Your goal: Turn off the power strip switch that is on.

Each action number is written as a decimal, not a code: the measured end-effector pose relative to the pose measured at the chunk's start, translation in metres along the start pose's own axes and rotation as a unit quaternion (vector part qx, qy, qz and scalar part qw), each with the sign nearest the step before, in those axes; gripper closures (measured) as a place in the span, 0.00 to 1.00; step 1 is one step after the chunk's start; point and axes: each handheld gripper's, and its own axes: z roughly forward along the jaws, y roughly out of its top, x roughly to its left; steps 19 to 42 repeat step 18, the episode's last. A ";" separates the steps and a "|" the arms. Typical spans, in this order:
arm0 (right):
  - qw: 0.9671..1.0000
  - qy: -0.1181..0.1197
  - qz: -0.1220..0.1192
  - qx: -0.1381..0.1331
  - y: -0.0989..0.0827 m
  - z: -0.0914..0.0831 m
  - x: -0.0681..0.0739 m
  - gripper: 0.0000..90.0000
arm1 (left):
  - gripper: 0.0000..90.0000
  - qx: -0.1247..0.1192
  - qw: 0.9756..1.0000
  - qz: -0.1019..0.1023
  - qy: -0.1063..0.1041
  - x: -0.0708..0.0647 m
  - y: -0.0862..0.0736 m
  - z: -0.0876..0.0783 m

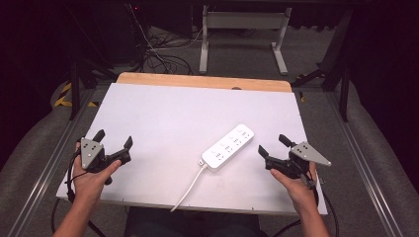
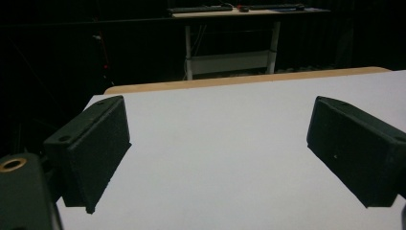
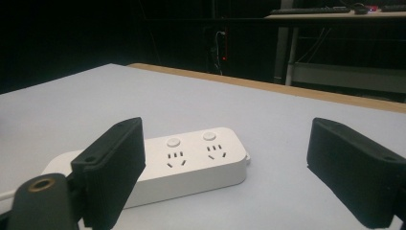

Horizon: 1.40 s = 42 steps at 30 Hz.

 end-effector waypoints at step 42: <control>1.000 0.000 0.000 0.003 -0.002 0.002 -0.004 0.16 | 0.09 0.003 1.000 0.002 -0.001 0.000 -0.001 0.005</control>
